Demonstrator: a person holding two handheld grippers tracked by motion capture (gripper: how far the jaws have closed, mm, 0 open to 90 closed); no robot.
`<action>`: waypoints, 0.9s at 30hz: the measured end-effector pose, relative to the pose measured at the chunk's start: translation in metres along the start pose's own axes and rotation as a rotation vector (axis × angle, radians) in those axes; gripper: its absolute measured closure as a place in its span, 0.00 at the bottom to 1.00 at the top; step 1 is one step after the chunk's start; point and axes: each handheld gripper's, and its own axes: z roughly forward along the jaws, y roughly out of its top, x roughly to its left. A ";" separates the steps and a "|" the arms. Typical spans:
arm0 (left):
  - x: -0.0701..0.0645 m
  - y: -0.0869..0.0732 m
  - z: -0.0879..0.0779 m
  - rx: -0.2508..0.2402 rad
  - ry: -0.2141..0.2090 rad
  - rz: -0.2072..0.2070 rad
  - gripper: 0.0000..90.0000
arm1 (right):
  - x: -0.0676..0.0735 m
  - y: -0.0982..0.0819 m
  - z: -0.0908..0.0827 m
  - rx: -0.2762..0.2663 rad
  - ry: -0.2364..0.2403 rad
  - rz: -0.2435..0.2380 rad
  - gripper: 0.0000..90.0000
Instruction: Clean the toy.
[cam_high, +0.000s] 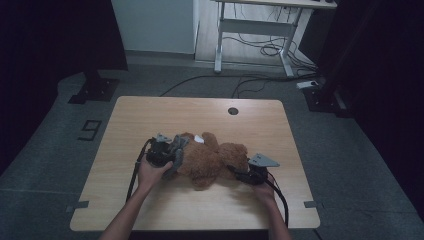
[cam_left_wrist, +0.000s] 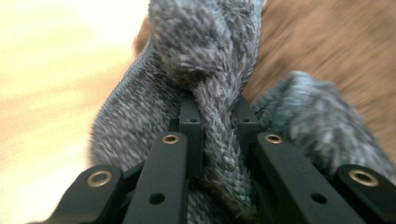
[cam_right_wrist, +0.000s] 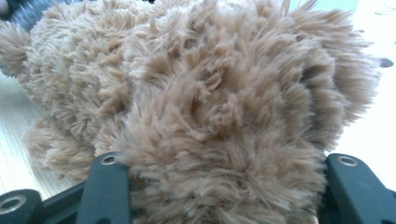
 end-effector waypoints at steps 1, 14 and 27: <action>0.004 -0.004 0.001 -0.010 -0.026 -0.026 0.88 | 0.000 0.000 0.000 -0.001 0.002 0.000 0.47; -0.045 0.057 -0.037 -0.124 -0.066 0.113 0.87 | -0.002 0.000 0.000 -0.001 0.003 0.007 0.47; -0.140 0.097 0.054 0.026 -0.076 0.282 0.88 | -0.002 -0.001 0.001 0.009 -0.013 0.024 0.47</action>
